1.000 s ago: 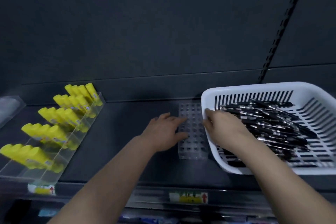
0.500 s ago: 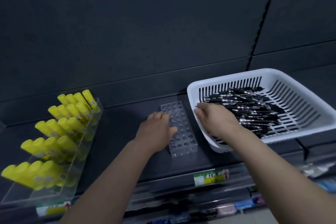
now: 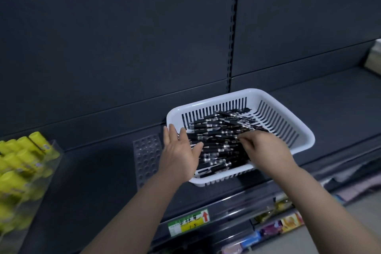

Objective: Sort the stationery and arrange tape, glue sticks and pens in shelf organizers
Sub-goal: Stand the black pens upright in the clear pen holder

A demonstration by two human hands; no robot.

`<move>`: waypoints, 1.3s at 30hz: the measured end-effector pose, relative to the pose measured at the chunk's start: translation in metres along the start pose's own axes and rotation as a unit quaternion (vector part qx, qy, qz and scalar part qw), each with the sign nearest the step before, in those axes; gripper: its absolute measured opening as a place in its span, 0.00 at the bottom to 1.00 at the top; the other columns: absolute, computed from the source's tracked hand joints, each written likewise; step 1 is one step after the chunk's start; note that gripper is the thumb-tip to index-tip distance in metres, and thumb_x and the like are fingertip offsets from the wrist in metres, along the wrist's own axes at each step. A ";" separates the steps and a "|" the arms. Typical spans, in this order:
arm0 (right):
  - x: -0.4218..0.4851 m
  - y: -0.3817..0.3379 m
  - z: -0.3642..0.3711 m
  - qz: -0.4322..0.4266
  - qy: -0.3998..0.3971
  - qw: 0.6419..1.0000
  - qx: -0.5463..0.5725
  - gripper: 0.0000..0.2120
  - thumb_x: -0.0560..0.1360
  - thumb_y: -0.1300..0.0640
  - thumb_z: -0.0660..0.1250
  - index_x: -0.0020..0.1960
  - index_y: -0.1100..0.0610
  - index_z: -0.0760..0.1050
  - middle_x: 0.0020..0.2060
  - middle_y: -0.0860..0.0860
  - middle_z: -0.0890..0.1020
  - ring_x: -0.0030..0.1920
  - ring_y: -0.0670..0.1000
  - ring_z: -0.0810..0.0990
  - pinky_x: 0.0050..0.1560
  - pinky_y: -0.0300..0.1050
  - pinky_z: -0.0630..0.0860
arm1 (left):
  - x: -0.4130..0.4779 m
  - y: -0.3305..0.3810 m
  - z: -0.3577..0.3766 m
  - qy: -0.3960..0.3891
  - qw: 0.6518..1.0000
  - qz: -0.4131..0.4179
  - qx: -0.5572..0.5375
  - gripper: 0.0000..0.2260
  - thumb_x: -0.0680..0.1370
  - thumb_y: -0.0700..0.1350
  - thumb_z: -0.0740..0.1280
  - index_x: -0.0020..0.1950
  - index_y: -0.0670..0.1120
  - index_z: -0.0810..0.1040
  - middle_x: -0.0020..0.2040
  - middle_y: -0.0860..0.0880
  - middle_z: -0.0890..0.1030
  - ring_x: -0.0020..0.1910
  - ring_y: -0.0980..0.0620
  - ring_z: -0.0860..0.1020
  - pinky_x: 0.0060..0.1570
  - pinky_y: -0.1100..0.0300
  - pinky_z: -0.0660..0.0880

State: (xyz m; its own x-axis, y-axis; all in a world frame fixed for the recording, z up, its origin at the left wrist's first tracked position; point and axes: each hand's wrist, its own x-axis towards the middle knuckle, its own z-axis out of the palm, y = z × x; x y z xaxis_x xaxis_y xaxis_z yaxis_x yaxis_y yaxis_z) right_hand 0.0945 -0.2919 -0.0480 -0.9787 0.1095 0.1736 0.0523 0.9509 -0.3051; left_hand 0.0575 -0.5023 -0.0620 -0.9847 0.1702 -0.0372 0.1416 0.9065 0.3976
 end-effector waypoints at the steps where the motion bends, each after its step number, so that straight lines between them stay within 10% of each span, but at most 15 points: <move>1: 0.002 0.005 0.000 0.007 0.005 1.000 0.000 0.12 0.79 0.48 0.58 0.58 0.43 0.77 0.51 0.44 0.83 0.51 0.49 0.80 0.43 0.46 0.78 | 0.004 0.004 0.002 0.002 1.000 0.004 0.001 0.33 0.81 0.60 0.52 0.78 0.42 0.49 0.78 0.40 0.41 0.75 0.44 0.34 0.74 0.50 0.45; 16: 0.022 0.051 -0.016 0.010 0.041 0.999 -0.008 0.12 0.78 0.53 0.61 0.58 0.43 0.78 0.46 0.43 0.84 0.46 0.49 0.82 0.37 0.43 0.76 | 0.021 0.037 0.009 0.054 0.987 0.056 0.144 0.23 0.79 0.52 0.61 0.73 0.48 0.63 0.78 0.44 0.52 0.77 0.45 0.44 0.73 0.43 0.43; 20: 0.021 0.067 -0.012 0.046 0.042 0.998 0.025 0.12 0.77 0.54 0.62 0.57 0.43 0.79 0.47 0.43 0.84 0.43 0.48 0.82 0.34 0.41 0.72 | 0.032 0.070 0.009 0.041 0.990 0.116 0.073 0.14 0.79 0.49 0.62 0.65 0.52 0.74 0.63 0.52 0.76 0.65 0.51 0.67 0.64 0.51 0.66; 23: 0.023 0.071 -0.008 0.065 0.039 0.992 0.101 0.12 0.77 0.56 0.62 0.55 0.44 0.80 0.45 0.44 0.84 0.34 0.46 0.80 0.32 0.41 0.74 | 0.044 0.090 0.021 0.004 0.984 0.139 0.112 0.14 0.79 0.47 0.63 0.65 0.52 0.75 0.59 0.51 0.78 0.61 0.51 0.69 0.57 0.53 0.71; 29: 0.034 0.084 -0.021 0.059 0.009 0.995 0.080 0.12 0.77 0.58 0.63 0.55 0.45 0.80 0.48 0.44 0.84 0.48 0.49 0.81 0.42 0.40 0.76 | 0.061 0.100 0.032 -0.006 0.969 0.147 0.200 0.10 0.79 0.46 0.65 0.59 0.52 0.76 0.56 0.51 0.77 0.57 0.51 0.70 0.50 0.56 0.69; 39: 0.052 0.054 -0.020 -0.028 -0.133 0.989 -0.051 0.12 0.72 0.54 0.70 0.55 0.45 0.80 0.52 0.47 0.81 0.53 0.51 0.78 0.49 0.44 0.75 | 0.042 0.090 -0.016 0.248 0.924 0.119 -0.265 0.06 0.77 0.42 0.67 0.52 0.49 0.80 0.44 0.58 0.81 0.44 0.64 0.78 0.43 0.72 0.74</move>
State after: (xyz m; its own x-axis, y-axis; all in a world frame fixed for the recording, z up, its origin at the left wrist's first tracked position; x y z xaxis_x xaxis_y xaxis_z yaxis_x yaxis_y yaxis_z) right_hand 0.0507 -0.2296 -0.0369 -0.9975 -0.0112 -0.0698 0.0033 0.9791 -0.2035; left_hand 0.0276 -0.4198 -0.0134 -0.8763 0.0234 0.4812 0.4196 0.5279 0.7384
